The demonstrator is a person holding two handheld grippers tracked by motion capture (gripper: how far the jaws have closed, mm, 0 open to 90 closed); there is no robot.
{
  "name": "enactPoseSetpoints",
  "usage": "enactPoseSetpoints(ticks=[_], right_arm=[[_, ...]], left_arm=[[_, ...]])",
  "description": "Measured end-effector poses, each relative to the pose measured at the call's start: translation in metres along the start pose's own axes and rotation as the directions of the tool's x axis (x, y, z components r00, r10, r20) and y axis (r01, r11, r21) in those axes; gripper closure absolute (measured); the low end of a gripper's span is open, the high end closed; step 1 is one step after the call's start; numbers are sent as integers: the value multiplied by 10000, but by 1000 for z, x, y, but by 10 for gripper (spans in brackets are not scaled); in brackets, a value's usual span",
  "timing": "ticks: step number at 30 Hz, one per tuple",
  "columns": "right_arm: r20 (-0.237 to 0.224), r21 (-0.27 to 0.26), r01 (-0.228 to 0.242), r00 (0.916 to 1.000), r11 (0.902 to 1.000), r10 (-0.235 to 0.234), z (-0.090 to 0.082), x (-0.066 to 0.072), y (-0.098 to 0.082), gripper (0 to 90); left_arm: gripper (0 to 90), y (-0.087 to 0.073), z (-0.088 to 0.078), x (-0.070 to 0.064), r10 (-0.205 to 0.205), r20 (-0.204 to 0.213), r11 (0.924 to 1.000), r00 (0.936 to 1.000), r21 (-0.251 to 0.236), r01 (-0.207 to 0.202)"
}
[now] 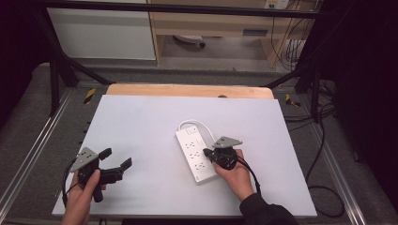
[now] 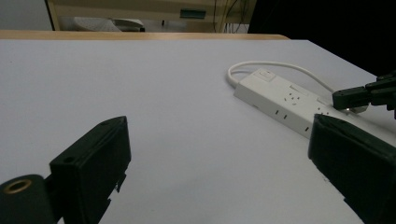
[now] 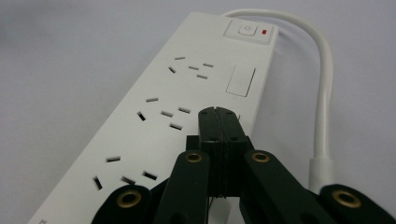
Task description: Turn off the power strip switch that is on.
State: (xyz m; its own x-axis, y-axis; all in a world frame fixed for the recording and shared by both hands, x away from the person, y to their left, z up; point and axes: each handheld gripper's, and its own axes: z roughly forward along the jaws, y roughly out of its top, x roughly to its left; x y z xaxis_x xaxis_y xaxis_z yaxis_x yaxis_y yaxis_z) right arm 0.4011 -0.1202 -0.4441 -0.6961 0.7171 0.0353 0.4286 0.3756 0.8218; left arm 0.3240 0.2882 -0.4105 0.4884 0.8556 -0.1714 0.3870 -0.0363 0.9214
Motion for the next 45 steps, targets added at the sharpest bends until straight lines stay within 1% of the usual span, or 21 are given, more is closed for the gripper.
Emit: enactPoseSetpoints(ticks=[3,18,21,26,30,35,41,45], right_arm=[[-43,2,-55,10000,10000,55,0,1,0,900],[-86,-54,-30,10000,10000,29,1,-1,0,900],[-91,-60,-22,10000,10000,22,2,-1,1,900],[-94,-73,-2,10000,10000,1,2,-1,1,900],[-89,-63,18,10000,10000,-19,2,-1,1,900],[-141,-36,-5,9999,10000,4,2,-2,2,900],[-227,-105,177,9996,9998,-179,4,0,2,900],[-293,-152,109,9995,9998,-113,5,1,3,900]], left_arm=[[57,0,0,0,1,-3,10000,10000,-1,-1],[58,0,0,0,-2,5,10000,10000,-24,2],[57,0,1,0,-70,12,10000,10000,-65,70],[58,0,0,0,28,26,10000,10000,6,-28],[58,0,1,0,-33,-1,10000,10000,-22,33],[58,0,1,-1,-5,-29,10000,10000,27,5],[58,0,1,0,-36,-8,10000,10000,-4,36],[58,0,1,0,-42,11,10000,10000,-11,42]])
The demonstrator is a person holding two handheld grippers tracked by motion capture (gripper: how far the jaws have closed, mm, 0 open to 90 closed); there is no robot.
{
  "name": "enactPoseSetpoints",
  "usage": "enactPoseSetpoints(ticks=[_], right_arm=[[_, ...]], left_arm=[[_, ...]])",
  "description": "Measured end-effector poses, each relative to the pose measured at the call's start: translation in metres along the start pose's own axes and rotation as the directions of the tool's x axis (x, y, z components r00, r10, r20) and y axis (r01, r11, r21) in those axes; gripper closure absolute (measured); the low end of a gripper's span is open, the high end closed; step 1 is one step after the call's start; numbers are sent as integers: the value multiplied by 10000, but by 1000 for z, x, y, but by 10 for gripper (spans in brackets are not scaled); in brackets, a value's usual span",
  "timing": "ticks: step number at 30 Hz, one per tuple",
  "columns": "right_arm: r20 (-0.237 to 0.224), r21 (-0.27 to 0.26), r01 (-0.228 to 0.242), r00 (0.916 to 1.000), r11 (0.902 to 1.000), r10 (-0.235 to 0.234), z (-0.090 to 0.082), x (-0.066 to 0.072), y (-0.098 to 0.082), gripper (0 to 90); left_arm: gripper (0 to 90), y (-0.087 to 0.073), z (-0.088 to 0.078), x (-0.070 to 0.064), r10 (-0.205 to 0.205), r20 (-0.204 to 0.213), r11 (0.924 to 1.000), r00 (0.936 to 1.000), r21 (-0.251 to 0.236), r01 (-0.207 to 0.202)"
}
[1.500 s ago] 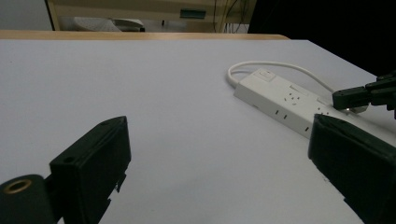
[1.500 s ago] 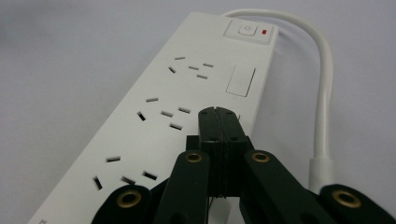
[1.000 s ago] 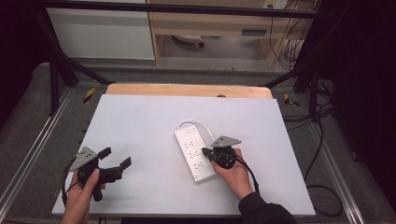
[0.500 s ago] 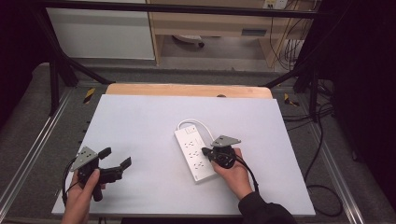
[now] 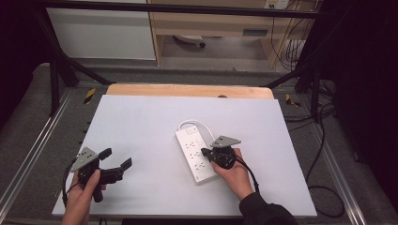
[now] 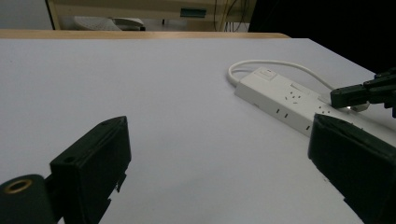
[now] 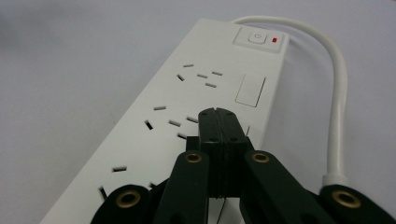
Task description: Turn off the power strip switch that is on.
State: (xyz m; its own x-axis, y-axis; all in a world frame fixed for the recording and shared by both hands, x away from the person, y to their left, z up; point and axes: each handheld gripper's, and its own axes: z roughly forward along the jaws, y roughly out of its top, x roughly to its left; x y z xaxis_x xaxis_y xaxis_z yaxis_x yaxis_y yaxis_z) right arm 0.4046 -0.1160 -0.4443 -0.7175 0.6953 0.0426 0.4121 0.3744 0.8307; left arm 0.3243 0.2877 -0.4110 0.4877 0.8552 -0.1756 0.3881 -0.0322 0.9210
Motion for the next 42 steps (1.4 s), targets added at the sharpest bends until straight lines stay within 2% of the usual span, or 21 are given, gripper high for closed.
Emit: enactPoseSetpoints(ticks=[13,22,25,29,33,36,42], right_arm=[[-57,-333,-207,9998,9992,205,-5,-2,3,897],[-10,-711,-554,9985,9959,555,-12,-6,5,826],[67,-827,-595,9982,9948,603,-13,-6,7,765],[116,-987,-930,9954,9908,946,-16,-6,8,656],[220,-1119,-1061,9938,9880,1092,-18,-7,10,556],[442,-1216,-1144,9917,9860,1205,-20,-8,12,435],[648,-1330,-1256,9887,9831,1351,-23,-9,16,328]], left_arm=[[58,0,0,1,-9,-36,10000,10000,-14,8],[58,0,0,1,-19,-35,10000,10000,-12,19],[58,0,0,1,0,-38,10000,10000,-17,0],[58,0,0,1,-4,-32,10000,10000,-11,4],[58,0,0,1,-7,-32,10000,10000,-5,7],[58,0,0,1,-10,-19,10000,10000,19,10],[58,0,0,0,33,-13,10000,10000,74,-32]])
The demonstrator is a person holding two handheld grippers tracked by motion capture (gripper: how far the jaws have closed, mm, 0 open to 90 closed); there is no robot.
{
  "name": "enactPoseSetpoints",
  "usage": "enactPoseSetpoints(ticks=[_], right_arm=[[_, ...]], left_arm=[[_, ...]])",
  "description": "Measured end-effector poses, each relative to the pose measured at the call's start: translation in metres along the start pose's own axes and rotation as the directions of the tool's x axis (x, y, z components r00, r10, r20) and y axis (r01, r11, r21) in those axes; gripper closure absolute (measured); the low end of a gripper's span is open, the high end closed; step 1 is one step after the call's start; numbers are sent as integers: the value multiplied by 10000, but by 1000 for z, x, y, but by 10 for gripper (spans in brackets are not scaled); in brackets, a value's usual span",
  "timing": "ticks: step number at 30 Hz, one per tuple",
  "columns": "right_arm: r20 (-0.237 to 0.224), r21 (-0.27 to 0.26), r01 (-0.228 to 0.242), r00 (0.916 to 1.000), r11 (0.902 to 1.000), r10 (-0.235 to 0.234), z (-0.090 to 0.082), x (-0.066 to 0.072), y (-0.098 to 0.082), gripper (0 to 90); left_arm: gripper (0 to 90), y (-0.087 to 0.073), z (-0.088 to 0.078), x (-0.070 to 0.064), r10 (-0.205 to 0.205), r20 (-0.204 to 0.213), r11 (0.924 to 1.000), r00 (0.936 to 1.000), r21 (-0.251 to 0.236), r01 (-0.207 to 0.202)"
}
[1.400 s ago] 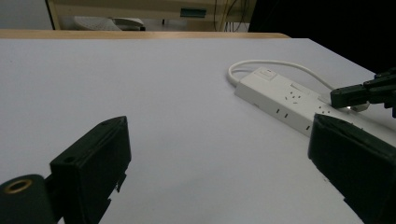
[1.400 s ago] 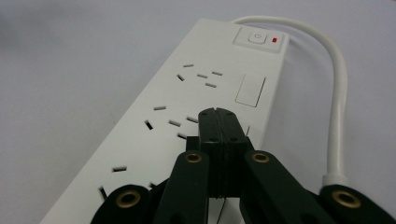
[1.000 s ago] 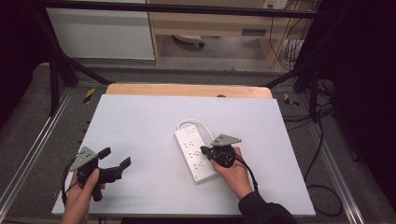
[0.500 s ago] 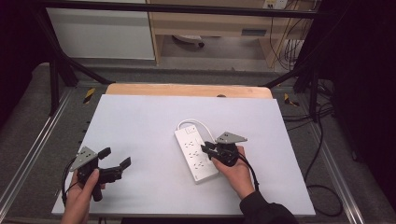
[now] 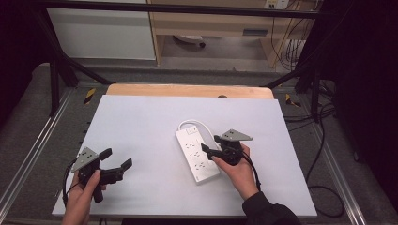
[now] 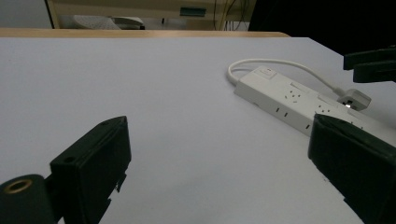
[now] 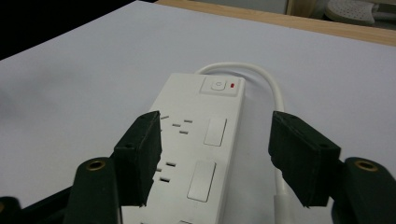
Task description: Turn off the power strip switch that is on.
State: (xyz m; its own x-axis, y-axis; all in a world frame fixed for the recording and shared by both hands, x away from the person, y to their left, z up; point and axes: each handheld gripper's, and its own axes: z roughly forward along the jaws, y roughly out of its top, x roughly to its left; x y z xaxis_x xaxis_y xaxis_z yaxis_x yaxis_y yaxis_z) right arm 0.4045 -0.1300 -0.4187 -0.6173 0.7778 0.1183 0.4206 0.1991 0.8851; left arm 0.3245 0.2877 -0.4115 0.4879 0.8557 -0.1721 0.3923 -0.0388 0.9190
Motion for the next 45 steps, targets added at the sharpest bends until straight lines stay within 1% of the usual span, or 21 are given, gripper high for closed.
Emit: enactPoseSetpoints(ticks=[2,6,8,10,12,15,18,21,22,28,34,37,38,40,41,45], right_arm=[[127,-11,38,9999,10000,-38,-1,0,1,270],[324,124,185,9993,9998,-189,2,1,1,120],[295,154,107,9995,9998,-111,3,1,0,60],[400,210,96,9991,9997,-105,4,2,0,29],[354,239,230,9991,9995,-238,3,3,0,28],[188,162,170,9997,9997,-173,-1,1,1,29],[229,50,174,9996,9998,-176,-6,-1,4,31],[382,-245,304,9988,9992,-294,-13,-3,8,32],[429,-414,324,9986,9986,-306,-17,-5,10,31],[763,-1120,365,9967,9930,-280,-36,-15,16,25],[1284,-1681,513,9913,9844,-297,-57,-26,20,18],[1717,-1971,566,9849,9787,-224,-67,-32,22,14],[1801,-2032,596,9834,9773,-225,-70,-34,22,14],[1810,-2076,573,9833,9765,-192,-76,-37,22,17],[1854,-2138,512,9826,9755,-110,-80,-39,22,17],[1945,-2185,421,9809,9749,13,-92,-47,19,21]], left_arm=[[58,0,0,0,-21,-11,10000,10000,-16,21],[58,0,0,0,-3,-15,10000,10000,-10,3],[58,0,0,0,-8,-4,10000,10000,-11,8],[58,0,0,0,-5,-2,10000,10000,-6,5],[59,0,0,0,-2,5,10000,10000,-2,2],[58,0,0,0,-5,1,10000,10000,-10,5],[58,0,0,0,-9,16,10000,10000,-7,9],[58,0,0,-1,-27,30,10000,10000,-23,27],[58,0,0,-1,-25,31,10000,10000,-21,25],[58,0,-1,-1,-46,25,10000,10000,-27,46],[58,0,-1,-1,-44,25,10000,10000,-35,44],[59,0,-1,0,-67,25,10000,10000,-52,67],[59,0,-1,0,-64,25,10000,10000,-49,64],[59,0,-1,0,-78,24,10000,10000,-56,78],[59,0,-1,0,-78,24,10000,10000,-59,78],[59,0,-1,1,-96,-1,9999,10000,-64,96]])
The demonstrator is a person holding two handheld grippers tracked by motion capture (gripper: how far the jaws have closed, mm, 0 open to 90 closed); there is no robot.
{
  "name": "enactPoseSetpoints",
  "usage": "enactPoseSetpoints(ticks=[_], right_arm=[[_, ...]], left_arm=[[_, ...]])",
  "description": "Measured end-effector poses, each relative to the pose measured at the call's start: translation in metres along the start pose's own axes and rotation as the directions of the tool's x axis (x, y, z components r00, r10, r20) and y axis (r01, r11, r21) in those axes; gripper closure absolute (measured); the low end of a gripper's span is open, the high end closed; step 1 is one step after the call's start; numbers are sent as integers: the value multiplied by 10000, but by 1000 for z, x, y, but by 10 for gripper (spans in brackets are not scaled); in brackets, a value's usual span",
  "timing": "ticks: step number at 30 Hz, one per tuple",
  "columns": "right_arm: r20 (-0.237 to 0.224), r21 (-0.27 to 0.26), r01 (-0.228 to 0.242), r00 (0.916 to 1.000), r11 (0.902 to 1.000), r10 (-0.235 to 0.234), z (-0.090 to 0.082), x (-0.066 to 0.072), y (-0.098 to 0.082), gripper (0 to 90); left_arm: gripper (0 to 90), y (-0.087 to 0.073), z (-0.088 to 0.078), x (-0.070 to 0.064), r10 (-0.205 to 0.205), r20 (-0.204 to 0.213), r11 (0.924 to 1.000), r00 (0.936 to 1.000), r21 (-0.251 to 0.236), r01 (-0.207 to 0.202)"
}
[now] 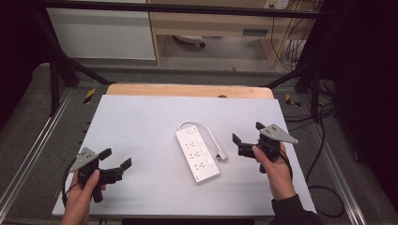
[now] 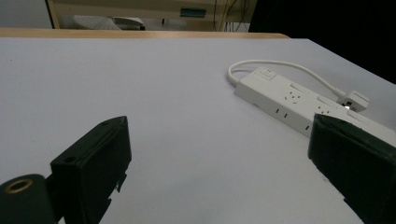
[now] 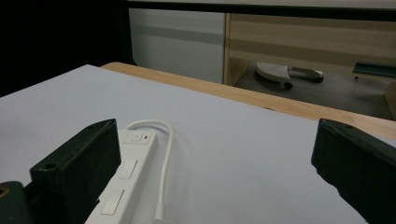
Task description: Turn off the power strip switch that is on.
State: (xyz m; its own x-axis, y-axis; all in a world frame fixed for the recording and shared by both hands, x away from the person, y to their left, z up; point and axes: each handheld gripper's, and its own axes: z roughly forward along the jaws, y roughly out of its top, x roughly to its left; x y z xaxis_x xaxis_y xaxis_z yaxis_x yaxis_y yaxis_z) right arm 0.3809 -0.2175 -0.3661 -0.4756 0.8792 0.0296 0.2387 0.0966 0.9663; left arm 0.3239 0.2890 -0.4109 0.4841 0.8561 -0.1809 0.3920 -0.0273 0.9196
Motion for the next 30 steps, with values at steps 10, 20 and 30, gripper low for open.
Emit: enactPoseSetpoints(ticks=[10,20,30], right_arm=[[483,-324,-331,9982,9989,346,-27,-24,-5,33],[843,-338,-513,9950,9981,540,-51,-43,-27,30],[1119,-414,-649,9913,9970,692,-67,-57,-41,28]], left_arm=[[55,0,-2,3,-11,-158,10000,9999,-59,10],[53,0,-2,3,-53,-204,10000,9998,-45,52],[53,0,-2,3,-67,-198,10000,9998,-61,66]])
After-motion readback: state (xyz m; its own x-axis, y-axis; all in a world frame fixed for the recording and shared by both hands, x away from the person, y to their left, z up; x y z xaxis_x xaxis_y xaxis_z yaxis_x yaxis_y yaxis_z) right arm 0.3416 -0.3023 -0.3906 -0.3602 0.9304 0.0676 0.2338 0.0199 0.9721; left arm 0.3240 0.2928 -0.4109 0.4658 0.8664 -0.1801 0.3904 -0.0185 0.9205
